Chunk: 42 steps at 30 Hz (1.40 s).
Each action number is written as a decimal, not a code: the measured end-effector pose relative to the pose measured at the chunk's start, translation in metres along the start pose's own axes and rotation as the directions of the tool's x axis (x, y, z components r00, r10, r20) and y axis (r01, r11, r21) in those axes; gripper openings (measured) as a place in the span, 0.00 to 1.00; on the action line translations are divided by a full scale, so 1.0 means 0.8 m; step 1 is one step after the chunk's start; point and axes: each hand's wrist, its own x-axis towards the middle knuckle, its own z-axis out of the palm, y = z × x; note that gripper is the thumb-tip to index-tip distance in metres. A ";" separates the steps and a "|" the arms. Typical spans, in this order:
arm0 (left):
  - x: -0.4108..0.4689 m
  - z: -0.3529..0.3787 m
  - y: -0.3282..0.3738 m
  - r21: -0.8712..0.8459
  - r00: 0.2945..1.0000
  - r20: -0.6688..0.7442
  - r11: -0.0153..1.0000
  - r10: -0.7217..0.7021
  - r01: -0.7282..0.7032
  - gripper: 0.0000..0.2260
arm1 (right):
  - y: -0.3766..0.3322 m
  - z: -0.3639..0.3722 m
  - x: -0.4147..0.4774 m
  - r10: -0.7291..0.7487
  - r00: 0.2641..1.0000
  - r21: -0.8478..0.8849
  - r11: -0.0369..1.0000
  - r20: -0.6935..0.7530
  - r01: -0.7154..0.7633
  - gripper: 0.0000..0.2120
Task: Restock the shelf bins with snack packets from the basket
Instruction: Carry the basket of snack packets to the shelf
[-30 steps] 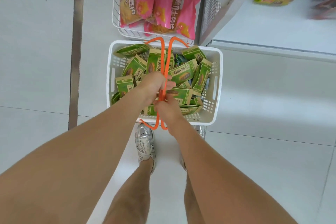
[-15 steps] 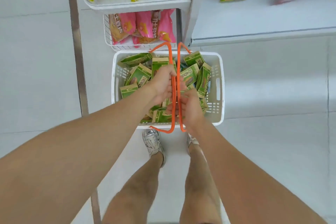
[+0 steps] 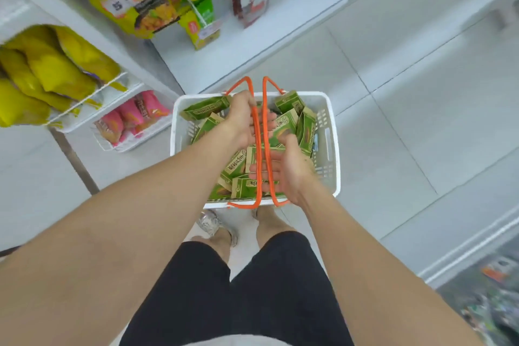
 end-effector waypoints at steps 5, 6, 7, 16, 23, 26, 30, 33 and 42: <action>-0.069 0.178 0.046 0.204 0.995 0.101 0.978 0.013 -0.034 0.25 | -0.049 -0.138 -0.076 -0.050 0.997 0.159 0.986 -0.053 0.058 0.40; -0.080 0.214 0.055 0.232 0.992 0.122 0.972 0.020 -0.048 0.25 | -0.062 -0.168 -0.087 -0.063 0.996 0.189 0.979 -0.063 0.074 0.40; -0.089 0.251 0.064 0.261 0.988 0.151 0.963 0.026 -0.066 0.25 | -0.075 -0.197 -0.098 -0.075 0.994 0.220 0.971 -0.076 0.090 0.40; -0.135 0.589 0.129 0.486 0.897 0.437 0.822 0.067 -0.298 0.22 | -0.204 -0.447 -0.158 -0.172 0.936 0.414 0.861 -0.308 0.295 0.42; -0.135 0.853 0.196 0.592 0.849 0.528 0.716 0.003 -0.370 0.18 | -0.325 -0.654 -0.174 -0.115 0.896 0.523 0.776 -0.430 0.351 0.41; -0.141 0.964 0.219 0.630 0.833 0.553 0.661 -0.014 -0.407 0.20 | -0.368 -0.742 -0.185 -0.120 0.864 0.539 0.738 -0.488 0.407 0.38; -0.138 1.098 0.245 0.659 0.807 0.589 0.597 -0.033 -0.457 0.18 | -0.421 -0.847 -0.190 -0.113 0.844 0.577 0.682 -0.524 0.449 0.39; -0.121 1.201 0.268 0.674 0.788 0.612 0.561 -0.061 -0.480 0.22 | -0.467 -0.931 -0.179 -0.123 0.837 0.586 0.660 -0.533 0.470 0.41; -0.080 1.467 0.327 0.728 0.741 0.644 0.450 -0.190 -0.517 0.19 | -0.601 -1.153 -0.168 -0.055 0.832 0.661 0.579 -0.552 0.477 0.46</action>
